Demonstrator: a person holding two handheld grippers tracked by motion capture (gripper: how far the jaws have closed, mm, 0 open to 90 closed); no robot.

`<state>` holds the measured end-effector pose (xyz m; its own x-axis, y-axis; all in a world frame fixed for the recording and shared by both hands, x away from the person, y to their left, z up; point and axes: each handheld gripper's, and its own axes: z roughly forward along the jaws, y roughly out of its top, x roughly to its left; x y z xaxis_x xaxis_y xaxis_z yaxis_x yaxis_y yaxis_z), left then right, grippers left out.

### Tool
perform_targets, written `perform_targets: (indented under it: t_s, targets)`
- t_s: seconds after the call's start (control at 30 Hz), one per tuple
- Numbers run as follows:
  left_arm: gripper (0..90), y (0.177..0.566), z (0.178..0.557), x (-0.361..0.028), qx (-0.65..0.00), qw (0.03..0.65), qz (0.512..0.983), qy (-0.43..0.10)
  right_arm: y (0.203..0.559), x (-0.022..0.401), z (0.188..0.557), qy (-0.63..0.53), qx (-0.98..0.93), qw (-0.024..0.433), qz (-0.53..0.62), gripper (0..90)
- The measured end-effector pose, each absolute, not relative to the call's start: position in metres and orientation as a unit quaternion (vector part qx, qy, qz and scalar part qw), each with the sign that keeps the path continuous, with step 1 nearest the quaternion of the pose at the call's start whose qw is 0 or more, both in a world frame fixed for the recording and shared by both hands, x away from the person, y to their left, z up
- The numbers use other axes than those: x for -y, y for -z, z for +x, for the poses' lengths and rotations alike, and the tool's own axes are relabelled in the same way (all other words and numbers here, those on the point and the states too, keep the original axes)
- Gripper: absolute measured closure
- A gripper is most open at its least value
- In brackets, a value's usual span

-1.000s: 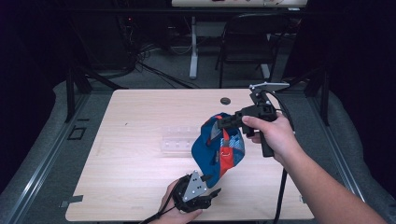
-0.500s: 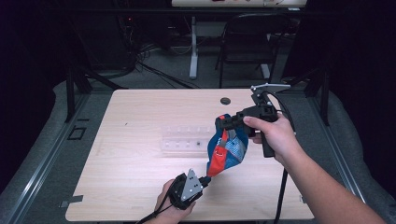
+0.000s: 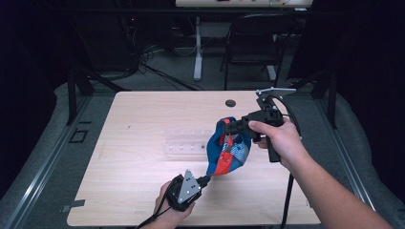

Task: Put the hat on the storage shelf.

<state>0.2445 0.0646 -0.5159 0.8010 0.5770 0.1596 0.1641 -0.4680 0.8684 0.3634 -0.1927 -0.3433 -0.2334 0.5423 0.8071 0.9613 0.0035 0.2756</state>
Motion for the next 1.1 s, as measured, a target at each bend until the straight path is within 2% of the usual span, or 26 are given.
perform_targets:
  t_s: [0.43, 0.73, 1.1]
  targets:
    - [88.3, 0.502, 0.259, -0.080, -0.244, 0.494, 0.802, -0.231, 0.351, 0.192, 0.364, 0.417, 0.662, 0.253, -0.569, 78.3]
    - [88.3, 0.495, 0.278, -0.087, -0.251, 0.514, 0.780, -0.255, 0.359, 0.194, 0.368, 0.413, 0.660, 0.248, -0.577, 78.2]
    - [88.4, 0.498, 0.298, -0.088, -0.243, 0.519, 0.776, -0.262, 0.369, 0.191, 0.375, 0.407, 0.659, 0.249, -0.582, 78.2]
